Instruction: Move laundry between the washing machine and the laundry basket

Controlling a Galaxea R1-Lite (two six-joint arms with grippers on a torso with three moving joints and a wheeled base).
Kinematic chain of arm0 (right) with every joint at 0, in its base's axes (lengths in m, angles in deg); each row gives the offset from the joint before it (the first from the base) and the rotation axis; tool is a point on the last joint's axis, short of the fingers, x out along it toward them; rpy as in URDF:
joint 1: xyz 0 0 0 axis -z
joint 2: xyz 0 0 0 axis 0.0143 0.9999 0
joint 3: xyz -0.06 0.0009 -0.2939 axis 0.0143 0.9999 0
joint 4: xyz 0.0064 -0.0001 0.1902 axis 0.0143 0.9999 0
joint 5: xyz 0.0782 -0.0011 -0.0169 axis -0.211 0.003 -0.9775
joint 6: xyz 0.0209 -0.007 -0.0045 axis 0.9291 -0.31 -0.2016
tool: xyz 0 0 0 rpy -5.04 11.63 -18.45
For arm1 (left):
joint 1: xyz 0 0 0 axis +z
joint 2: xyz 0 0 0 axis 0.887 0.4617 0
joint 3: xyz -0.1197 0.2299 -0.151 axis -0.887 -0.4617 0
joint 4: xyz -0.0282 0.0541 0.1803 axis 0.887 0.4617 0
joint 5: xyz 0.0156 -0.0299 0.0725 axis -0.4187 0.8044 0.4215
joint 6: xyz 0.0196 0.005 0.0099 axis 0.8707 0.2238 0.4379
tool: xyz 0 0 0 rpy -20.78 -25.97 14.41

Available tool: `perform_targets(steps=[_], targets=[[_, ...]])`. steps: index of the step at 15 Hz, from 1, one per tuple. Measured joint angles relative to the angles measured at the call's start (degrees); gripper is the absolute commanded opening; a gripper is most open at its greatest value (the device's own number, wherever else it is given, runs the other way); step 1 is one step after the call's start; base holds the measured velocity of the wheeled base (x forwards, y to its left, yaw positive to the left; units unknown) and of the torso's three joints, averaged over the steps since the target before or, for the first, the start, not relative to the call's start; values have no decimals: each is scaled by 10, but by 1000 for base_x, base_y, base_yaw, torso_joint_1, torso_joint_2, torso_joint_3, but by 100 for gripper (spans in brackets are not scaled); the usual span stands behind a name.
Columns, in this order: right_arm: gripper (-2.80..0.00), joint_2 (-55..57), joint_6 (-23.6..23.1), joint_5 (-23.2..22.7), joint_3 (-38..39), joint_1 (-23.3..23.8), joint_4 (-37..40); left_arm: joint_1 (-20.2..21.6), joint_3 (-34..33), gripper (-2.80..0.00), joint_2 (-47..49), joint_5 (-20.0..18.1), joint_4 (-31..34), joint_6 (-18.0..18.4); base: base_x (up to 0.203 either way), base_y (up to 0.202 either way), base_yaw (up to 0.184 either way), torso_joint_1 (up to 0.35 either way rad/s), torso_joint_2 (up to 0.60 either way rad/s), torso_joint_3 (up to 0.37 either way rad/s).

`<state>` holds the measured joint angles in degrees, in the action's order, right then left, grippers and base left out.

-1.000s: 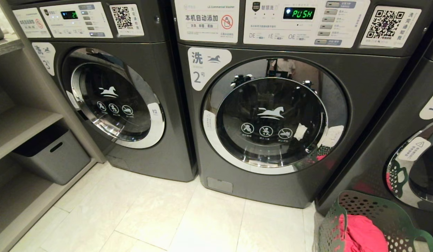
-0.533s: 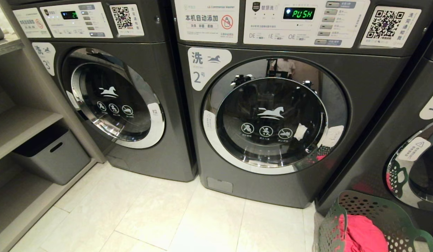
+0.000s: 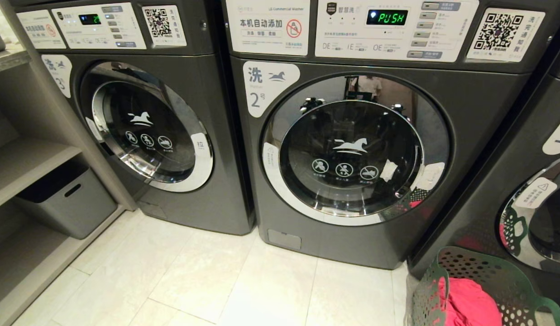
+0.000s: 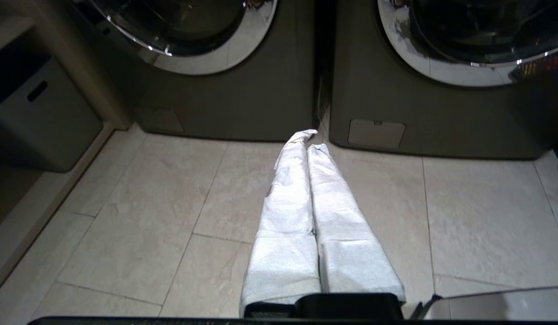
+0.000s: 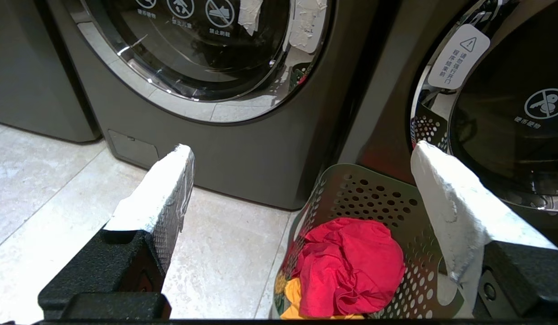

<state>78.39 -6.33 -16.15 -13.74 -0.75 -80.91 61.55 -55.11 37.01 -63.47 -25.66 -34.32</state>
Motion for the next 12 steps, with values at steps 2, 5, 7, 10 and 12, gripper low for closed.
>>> perform_targets(steps=[2,5,7,10,12], targets=[[0,0,11,-1,0,0,1,5,0,-280,-37,14,-4,-12,0,0,0,0,0,0],[0,0,60,-2,-1,0,37,8,0,-280,-59,22,-5,-27,0,0,0,0,0,0],[0,0,84,-2,-1,0,36,8,0,-280,-64,25,-4,-46,0,0,0,0,0,0],[0,0,80,-2,0,0,35,9,0,-280,-67,25,-5,-45,0,0,0,0,0,0],[0,0,79,-1,0,0,36,9,0,-280,-67,25,-5,-44,0,0,0,0,0,0]])
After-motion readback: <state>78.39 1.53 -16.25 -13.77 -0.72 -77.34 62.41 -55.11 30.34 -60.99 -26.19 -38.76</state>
